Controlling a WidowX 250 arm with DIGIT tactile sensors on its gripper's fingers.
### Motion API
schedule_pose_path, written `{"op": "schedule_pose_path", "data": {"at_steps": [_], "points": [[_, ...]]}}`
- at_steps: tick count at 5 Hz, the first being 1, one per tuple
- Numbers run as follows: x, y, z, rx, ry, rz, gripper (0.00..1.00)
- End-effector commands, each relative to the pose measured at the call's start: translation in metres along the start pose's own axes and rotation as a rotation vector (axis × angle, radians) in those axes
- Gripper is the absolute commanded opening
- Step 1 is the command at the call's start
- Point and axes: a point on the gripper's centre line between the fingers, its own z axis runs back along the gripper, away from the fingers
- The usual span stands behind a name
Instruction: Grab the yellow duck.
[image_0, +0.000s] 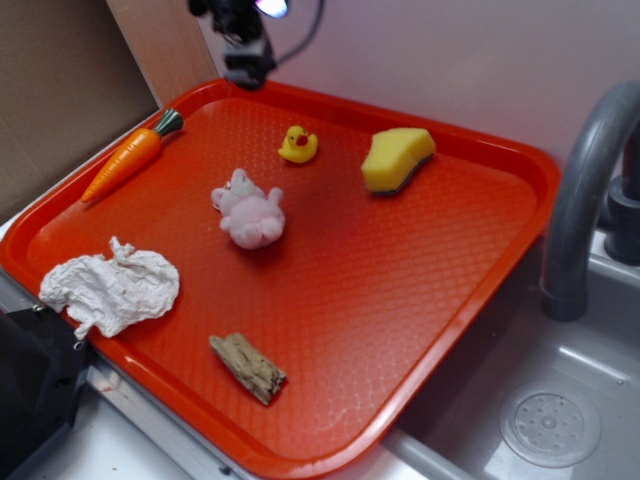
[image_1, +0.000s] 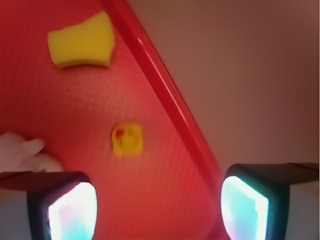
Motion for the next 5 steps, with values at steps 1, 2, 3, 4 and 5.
{"op": "schedule_pose_path", "data": {"at_steps": [1,2,3,4,5], "points": [[0.013,-0.019,-0.031,-0.107,0.011,-0.236,1.00],[0.005,-0.026,-0.041,-0.123,0.019,-0.212,1.00],[0.002,-0.027,-0.065,-0.126,0.087,-0.198,1.00],[-0.002,-0.028,-0.092,-0.154,0.122,-0.193,1.00],[0.000,-0.028,-0.113,-0.175,0.089,-0.177,1.00]]}}
